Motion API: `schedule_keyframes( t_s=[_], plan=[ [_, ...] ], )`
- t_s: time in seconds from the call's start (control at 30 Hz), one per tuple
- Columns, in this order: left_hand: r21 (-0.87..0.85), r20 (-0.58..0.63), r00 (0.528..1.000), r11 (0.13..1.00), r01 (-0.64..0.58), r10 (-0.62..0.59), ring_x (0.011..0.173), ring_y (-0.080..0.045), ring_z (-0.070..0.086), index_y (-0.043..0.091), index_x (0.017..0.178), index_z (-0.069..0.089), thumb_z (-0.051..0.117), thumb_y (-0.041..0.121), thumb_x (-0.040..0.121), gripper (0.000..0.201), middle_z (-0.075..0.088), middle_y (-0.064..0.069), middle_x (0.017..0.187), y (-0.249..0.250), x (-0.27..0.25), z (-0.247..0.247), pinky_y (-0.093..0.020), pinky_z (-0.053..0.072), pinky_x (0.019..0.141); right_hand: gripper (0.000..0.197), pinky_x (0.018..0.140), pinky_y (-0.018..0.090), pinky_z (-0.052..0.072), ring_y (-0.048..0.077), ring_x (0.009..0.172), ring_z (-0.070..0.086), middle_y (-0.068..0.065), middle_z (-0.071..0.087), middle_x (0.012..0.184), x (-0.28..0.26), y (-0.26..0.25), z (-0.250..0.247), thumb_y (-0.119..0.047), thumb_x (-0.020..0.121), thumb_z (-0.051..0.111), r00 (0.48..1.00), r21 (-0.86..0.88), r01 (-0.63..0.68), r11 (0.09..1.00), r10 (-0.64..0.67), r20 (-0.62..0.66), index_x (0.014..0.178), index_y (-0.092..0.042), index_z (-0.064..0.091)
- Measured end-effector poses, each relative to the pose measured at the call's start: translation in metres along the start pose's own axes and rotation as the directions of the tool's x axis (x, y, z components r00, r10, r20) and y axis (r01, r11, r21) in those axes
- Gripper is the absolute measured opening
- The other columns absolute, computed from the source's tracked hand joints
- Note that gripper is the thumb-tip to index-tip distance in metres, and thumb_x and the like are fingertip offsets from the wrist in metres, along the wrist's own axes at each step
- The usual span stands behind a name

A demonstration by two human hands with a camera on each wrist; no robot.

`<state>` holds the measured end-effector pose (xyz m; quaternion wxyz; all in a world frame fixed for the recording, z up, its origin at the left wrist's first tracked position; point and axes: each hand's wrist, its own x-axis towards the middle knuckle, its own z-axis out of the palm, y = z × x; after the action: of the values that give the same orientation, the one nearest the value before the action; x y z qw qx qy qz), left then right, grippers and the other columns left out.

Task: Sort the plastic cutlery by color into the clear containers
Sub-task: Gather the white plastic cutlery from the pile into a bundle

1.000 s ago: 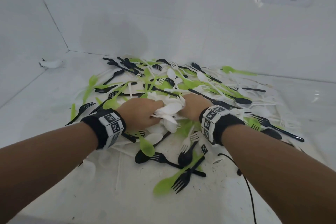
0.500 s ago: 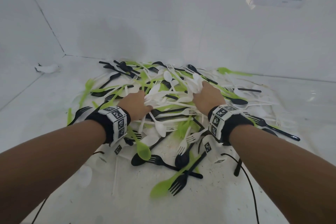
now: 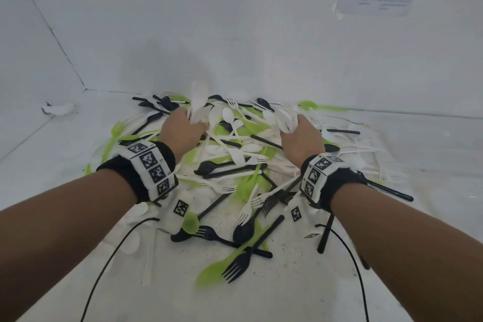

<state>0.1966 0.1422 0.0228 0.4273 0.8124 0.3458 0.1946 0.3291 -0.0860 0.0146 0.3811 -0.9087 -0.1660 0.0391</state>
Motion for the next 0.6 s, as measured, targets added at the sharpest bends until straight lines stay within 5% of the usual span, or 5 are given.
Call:
schedule_keyframes(
  t_s=[0.13, 0.23, 0.33, 0.43, 0.6],
  plan=[
    [0.106, 0.112, 0.99, 0.989, -0.102, 0.09, 0.068, -0.017, 0.049, 0.015, 0.103, 0.058, 0.066, 0.031, 0.095, 0.02, 0.055, 0.003, 0.081, 0.021, -0.003, -0.011, -0.034, 0.043, 0.066, 0.017, 0.067, 0.036, 0.043, 0.029, 0.082, 0.056, 0.003, 0.058, 0.082, -0.001, 0.014, -0.014, -0.027, 0.095, 0.056, 1.0, 0.009, -0.026, 1.0, 0.026, -0.007, 0.096, -0.012, 0.049],
    [0.036, 0.146, 0.985, 0.994, -0.1, 0.094, 0.078, -0.025, 0.059, 0.011, 0.105, 0.062, 0.066, 0.031, 0.095, 0.022, 0.067, -0.006, 0.088, 0.036, -0.007, -0.013, -0.038, 0.047, 0.068, 0.022, 0.059, 0.034, 0.038, 0.026, 0.076, 0.053, 0.002, 0.056, 0.079, -0.005, 0.021, -0.023, -0.03, 0.095, 0.058, 0.999, -0.007, -0.039, 0.999, 0.039, -0.013, 0.088, -0.013, 0.046],
    [-0.118, 0.035, 0.994, 0.988, -0.101, 0.105, 0.089, -0.025, 0.068, 0.015, 0.103, 0.063, 0.067, 0.028, 0.095, 0.016, 0.076, -0.002, 0.087, 0.05, -0.014, -0.004, -0.04, 0.052, 0.073, 0.023, 0.075, 0.039, 0.052, 0.026, 0.083, 0.06, 0.004, 0.064, 0.09, -0.007, 0.029, -0.031, -0.033, 0.094, 0.058, 0.998, -0.015, -0.067, 0.998, 0.067, -0.001, 0.101, -0.012, 0.055],
    [-0.314, 0.029, 0.998, 0.948, -0.042, 0.054, 0.104, -0.031, 0.07, 0.017, 0.111, 0.06, 0.067, 0.026, 0.095, 0.02, 0.077, 0.002, 0.099, 0.06, -0.02, 0.017, -0.036, 0.051, 0.07, 0.025, 0.082, 0.038, 0.052, 0.031, 0.098, 0.063, 0.005, 0.065, 0.1, -0.01, 0.037, -0.043, -0.032, 0.095, 0.058, 0.996, -0.097, -0.075, 0.992, 0.08, 0.047, 0.108, -0.011, 0.056],
    [-0.473, 0.211, 0.977, 0.872, 0.124, -0.025, 0.063, -0.012, 0.051, 0.012, 0.118, 0.06, 0.083, 0.021, 0.083, 0.043, 0.07, 0.0, 0.101, 0.066, -0.032, 0.056, -0.028, 0.044, 0.056, 0.062, 0.105, 0.036, 0.04, 0.031, 0.133, 0.049, 0.011, 0.055, 0.144, -0.015, 0.049, -0.06, -0.046, 0.099, 0.059, 0.99, -0.076, -0.014, 0.997, 0.024, 0.137, 0.143, -0.004, 0.046]
  ],
)
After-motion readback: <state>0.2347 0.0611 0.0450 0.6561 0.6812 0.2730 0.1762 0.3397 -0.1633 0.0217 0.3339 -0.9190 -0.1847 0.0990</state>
